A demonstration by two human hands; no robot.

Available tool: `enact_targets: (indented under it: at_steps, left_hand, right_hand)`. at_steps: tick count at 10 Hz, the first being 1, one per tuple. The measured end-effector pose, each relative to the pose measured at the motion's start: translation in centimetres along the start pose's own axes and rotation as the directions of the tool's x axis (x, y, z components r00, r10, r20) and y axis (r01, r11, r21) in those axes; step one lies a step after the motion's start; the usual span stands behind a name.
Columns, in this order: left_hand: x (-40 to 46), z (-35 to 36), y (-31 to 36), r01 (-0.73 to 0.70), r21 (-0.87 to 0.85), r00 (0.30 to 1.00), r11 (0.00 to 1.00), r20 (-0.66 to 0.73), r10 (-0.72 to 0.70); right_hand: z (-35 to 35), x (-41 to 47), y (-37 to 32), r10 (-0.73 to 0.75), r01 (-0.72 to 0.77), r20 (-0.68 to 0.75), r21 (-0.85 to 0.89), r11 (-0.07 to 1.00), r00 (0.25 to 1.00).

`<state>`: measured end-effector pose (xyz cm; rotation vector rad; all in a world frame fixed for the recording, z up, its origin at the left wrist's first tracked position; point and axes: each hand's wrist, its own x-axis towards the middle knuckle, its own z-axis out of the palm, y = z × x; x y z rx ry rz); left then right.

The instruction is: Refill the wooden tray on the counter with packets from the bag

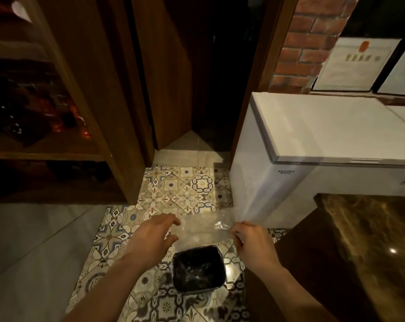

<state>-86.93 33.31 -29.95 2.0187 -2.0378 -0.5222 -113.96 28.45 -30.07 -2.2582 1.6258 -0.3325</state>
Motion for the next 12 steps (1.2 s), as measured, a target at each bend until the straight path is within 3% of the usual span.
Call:
enact_targets:
  at_steps: [3, 6, 8, 11, 12]
  left_hand:
    - [0.0, 4.5, -4.2, 0.075, -0.023, 0.995, 0.997, 0.069, -0.073]
    - [-0.2, 11.6, -9.6, 0.114, -0.036, 0.981, 0.993, 0.161, -0.107]
    - [0.0, 14.0, -12.1, 0.143, -0.026, 0.968, 0.989, 0.212, -0.134]
    - [2.6, 10.0, -10.7, 0.1, -0.031, 0.984, 0.994, 0.15, -0.095]
    - [3.3, 8.5, -9.0, 0.088, -0.035, 0.988, 0.996, 0.127, -0.083]
  right_hand:
    - [7.8, -0.6, 1.4, 0.148, -0.118, 0.232, -0.139, 0.983, 0.961]
    - [19.3, 0.7, 3.8, 0.312, -0.251, 0.311, -0.22, 0.943, 0.898]
    - [24.3, 0.7, 4.8, 0.291, -0.278, 0.371, -0.09, 0.956, 0.882]
    - [18.5, 1.0, 4.8, 0.255, -0.285, 0.441, 0.001, 0.958, 0.861]
    - [16.0, 1.7, 4.2, 0.205, -0.223, 0.415, -0.006, 0.975, 0.886]
